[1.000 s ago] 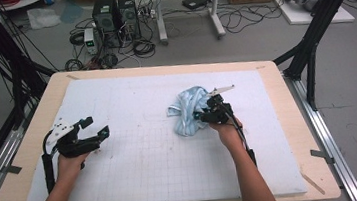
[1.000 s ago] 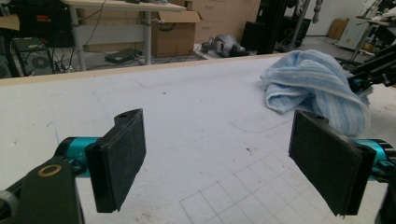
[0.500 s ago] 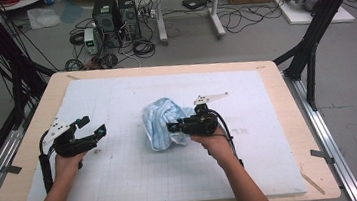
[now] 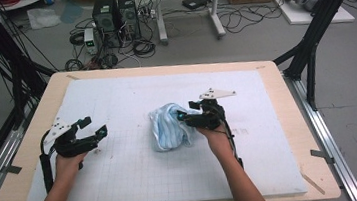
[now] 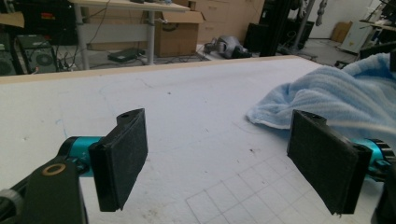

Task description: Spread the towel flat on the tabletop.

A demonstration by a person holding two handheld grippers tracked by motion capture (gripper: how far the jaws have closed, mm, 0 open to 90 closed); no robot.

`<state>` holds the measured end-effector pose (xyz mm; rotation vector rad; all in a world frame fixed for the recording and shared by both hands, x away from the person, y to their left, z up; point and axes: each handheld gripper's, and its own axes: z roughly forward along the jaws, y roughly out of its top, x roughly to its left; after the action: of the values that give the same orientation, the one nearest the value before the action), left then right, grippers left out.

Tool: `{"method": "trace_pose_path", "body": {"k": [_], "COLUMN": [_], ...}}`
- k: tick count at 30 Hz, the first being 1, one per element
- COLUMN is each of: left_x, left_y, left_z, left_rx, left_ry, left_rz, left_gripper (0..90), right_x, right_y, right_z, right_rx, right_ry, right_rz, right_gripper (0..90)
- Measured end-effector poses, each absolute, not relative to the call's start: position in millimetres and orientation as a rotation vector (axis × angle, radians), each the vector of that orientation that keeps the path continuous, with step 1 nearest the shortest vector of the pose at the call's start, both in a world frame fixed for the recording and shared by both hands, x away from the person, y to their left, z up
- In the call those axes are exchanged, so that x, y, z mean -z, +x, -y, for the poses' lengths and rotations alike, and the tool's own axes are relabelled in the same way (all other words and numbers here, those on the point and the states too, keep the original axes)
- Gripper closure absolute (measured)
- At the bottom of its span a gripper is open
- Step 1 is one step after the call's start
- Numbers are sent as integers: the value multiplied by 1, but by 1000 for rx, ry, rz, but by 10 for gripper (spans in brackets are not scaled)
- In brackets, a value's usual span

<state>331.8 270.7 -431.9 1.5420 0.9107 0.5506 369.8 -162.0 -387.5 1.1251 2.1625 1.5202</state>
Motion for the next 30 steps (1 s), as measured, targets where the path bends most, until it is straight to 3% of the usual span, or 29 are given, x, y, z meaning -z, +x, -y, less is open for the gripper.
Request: {"method": "trace_pose_path", "body": {"k": [9, 15, 28, 30], "left_x": [427, 426, 434, 438], "left_y": [334, 343, 367, 368], "left_z": [-246, -208, -124, -119], "left_rx": [-358, -295, -238, -238], "left_ry": [1594, 1669, 1874, 1909], "left_rz": [-849, -809, -774, -766], "left_gripper": [315, 280, 275, 323], "right_x": [389, 406, 417, 417], "right_y": [348, 333, 329, 330], "right_z": [223, 251, 263, 263], "right_rx": [-1430, -1390, -1354, -1355], "right_ry": [1208, 1251, 1268, 1267], "right_rz": [-2041, -2034, -2043, -2045], "right_gripper": [341, 330, 330, 330]}}
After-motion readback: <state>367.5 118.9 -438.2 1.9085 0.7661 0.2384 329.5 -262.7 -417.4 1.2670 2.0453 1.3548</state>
